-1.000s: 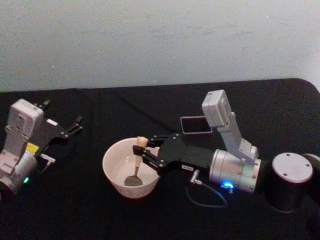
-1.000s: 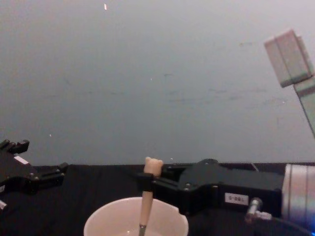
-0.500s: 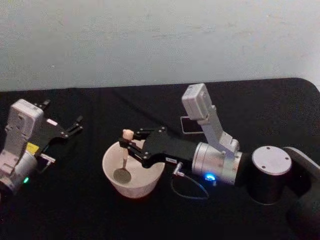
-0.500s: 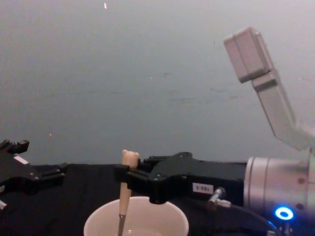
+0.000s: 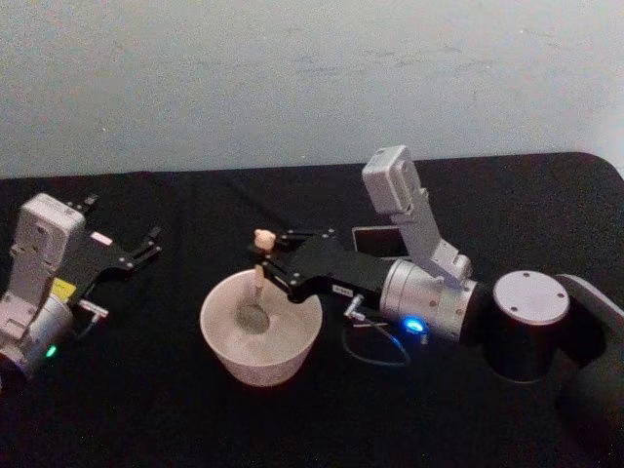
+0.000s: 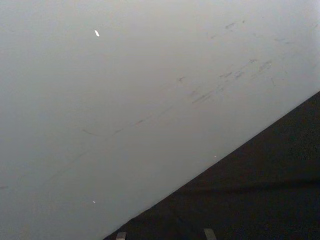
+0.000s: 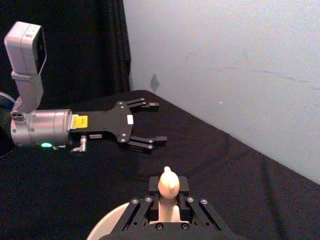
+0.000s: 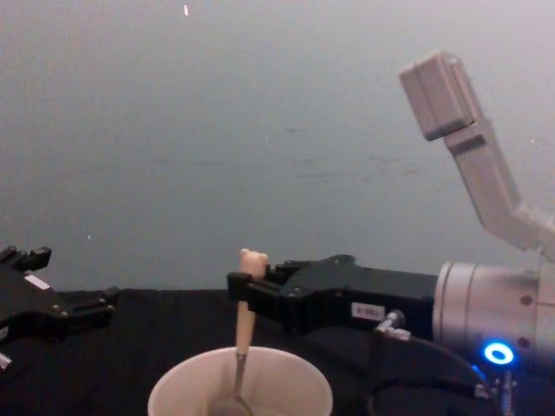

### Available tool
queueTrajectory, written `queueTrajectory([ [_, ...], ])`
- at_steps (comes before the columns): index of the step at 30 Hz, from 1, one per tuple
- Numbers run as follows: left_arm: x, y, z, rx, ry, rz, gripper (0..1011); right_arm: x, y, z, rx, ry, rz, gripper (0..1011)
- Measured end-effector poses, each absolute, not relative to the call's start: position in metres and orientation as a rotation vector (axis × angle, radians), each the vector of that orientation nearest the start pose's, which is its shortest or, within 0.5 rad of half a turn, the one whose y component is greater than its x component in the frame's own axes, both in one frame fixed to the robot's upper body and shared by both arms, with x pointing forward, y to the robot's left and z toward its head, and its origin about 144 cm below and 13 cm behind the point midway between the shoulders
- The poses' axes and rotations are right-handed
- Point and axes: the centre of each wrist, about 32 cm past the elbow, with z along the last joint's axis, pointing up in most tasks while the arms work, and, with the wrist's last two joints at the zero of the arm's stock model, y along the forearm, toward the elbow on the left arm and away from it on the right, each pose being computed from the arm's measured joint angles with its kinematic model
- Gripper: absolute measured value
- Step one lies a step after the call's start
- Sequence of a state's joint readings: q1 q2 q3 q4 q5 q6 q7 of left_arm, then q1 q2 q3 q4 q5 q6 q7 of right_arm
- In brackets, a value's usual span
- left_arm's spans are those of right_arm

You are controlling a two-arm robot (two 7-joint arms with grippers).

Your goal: Pick up the stirring spoon with one hand, stir inside the cup, then place it back in its original position.

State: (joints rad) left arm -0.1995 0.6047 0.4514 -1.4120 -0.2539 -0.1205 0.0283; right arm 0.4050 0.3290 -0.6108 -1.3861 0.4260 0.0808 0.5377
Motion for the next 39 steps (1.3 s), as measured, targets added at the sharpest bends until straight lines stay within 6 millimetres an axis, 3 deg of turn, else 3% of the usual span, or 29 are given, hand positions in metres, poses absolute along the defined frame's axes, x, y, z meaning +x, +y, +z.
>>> queueTrajectory([
  [23, 0.489, 0.31, 1.14, 0.304, -0.285, 1.248, 1001, 0.503, -0.208, 1.186, -0.1, 0.067, -0.504, 213],
  [39, 0.489, 0.31, 1.14, 0.304, -0.285, 1.248, 1001, 0.495, -0.195, 1.189, -0.089, 0.078, -0.448, 213],
])
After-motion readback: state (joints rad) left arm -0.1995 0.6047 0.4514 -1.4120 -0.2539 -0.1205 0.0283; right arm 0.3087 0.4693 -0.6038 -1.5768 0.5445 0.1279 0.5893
